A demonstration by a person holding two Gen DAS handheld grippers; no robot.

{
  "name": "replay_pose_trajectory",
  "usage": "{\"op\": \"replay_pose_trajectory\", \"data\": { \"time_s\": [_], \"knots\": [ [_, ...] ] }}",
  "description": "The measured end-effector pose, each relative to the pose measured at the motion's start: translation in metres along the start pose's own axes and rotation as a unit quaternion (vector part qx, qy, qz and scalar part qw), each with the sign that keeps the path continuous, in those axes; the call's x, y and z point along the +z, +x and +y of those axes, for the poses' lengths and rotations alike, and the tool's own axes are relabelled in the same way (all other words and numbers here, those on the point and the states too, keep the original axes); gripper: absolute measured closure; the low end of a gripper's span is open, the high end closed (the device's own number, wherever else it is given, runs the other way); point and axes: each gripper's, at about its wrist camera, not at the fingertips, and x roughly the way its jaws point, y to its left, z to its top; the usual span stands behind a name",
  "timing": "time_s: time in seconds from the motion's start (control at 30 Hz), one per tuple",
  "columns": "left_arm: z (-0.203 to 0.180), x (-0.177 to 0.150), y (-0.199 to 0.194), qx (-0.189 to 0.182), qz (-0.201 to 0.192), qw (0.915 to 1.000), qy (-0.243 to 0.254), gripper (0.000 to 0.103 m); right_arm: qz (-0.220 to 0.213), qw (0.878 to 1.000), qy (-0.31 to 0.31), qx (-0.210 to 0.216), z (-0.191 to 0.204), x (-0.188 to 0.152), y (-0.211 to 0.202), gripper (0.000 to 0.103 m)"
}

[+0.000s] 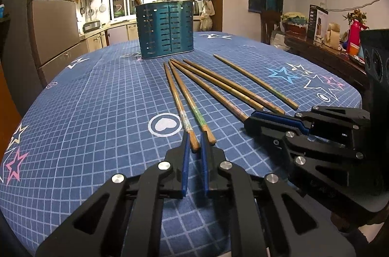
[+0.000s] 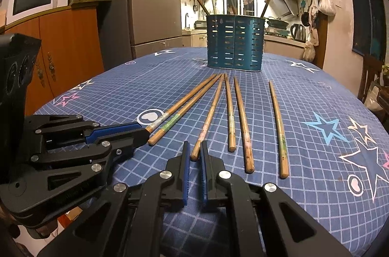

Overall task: Organize utensils
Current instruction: 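Grasp and lift a chopstick with the left gripper toward the holder while the right gripper does the same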

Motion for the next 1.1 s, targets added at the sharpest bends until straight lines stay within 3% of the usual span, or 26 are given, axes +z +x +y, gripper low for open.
{"op": "replay_pose_trajectory", "data": {
  "time_s": [0.3, 0.47, 0.67, 0.83, 1.1],
  "knots": [
    [0.008, 0.011, -0.026, 0.011, -0.029, 0.9995, -0.002, 0.097, -0.041, 0.999, -0.014, -0.003, -0.003, 0.018, -0.026, 0.095],
    [0.015, 0.039, -0.052, 0.021, -0.073, 0.9971, 0.003, 0.097, -0.095, 0.995, -0.036, -0.003, -0.007, 0.056, -0.059, 0.095],
    [0.024, 0.096, -0.079, 0.034, -0.147, 0.9884, 0.021, 0.098, -0.136, 0.990, -0.042, 0.025, -0.027, 0.121, -0.073, 0.096],
    [0.038, 0.157, -0.080, 0.032, -0.185, 0.9820, 0.021, 0.098, -0.141, 0.988, -0.037, 0.043, -0.047, 0.170, -0.062, 0.096],
    [0.057, 0.203, -0.060, 0.023, -0.177, 0.9839, -0.002, 0.098, -0.118, 0.990, -0.018, 0.070, -0.070, 0.216, -0.031, 0.096]
  ]
}}
